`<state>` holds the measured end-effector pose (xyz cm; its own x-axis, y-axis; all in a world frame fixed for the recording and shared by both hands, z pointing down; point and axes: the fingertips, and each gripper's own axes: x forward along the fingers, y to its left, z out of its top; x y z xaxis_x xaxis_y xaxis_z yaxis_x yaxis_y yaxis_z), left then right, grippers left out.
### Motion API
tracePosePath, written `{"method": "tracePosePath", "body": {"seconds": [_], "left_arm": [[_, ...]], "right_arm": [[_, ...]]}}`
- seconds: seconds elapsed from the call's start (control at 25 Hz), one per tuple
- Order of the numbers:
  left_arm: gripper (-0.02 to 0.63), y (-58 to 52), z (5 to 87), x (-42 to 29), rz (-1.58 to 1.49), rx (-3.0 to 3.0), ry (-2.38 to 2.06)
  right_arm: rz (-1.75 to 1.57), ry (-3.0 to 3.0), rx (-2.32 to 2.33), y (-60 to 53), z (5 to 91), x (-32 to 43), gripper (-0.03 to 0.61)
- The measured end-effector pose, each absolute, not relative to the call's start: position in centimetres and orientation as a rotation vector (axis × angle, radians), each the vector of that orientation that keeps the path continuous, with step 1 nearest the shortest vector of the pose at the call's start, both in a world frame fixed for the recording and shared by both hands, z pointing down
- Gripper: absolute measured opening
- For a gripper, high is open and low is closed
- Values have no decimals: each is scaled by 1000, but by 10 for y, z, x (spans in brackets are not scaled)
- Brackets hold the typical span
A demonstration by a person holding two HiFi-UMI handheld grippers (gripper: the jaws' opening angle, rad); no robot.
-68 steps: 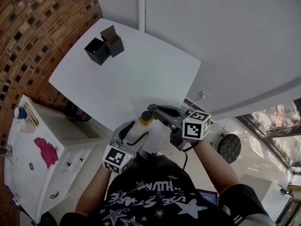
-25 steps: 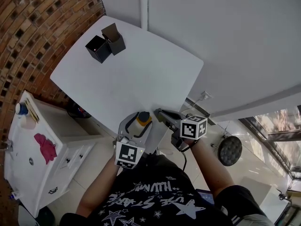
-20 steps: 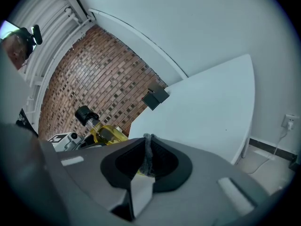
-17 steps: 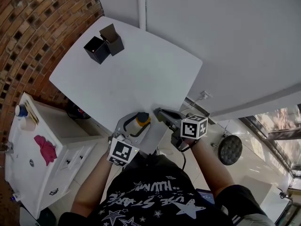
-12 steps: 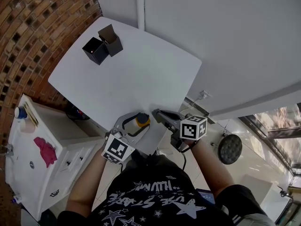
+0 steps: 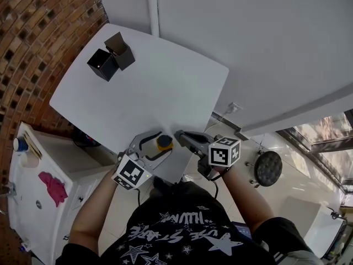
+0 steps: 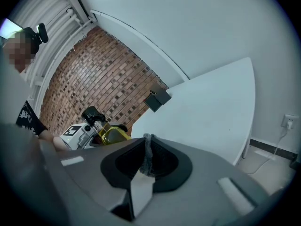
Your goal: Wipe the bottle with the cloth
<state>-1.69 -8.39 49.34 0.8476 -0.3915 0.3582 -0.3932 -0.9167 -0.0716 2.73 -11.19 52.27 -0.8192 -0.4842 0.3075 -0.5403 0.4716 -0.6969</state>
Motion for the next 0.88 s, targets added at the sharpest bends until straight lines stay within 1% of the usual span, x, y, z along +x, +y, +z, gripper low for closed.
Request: {"method": "tracePosePath", "body": {"seconds": [0.04,0.2,0.28,0.36,0.48,0.76,0.88], "left_arm": [[271,-85,493,-17,569,3009,-659],[276,-84,490,-19,517,2977,-722],[288,-84,485,-22,473,2950,-802],[311,-85,480,-31,397,2873,-975],[316,-80,487,-41,321,2682,-1259],[324,-66,505,-33,456,2395,-1608],[327,-75,512,-35,456,2300,-1690]], "right_arm": [[1288,-2637,922,-111,523,28,38],[1289,-2635,936,-109,522,31,38],[1289,-2636,945,-109,521,33,38],[1285,-2641,961,-110,519,34,38],[1276,-2653,991,-113,516,37,38],[1262,-2666,989,-108,513,35,38],[1242,-2665,997,-107,512,35,38]]}}
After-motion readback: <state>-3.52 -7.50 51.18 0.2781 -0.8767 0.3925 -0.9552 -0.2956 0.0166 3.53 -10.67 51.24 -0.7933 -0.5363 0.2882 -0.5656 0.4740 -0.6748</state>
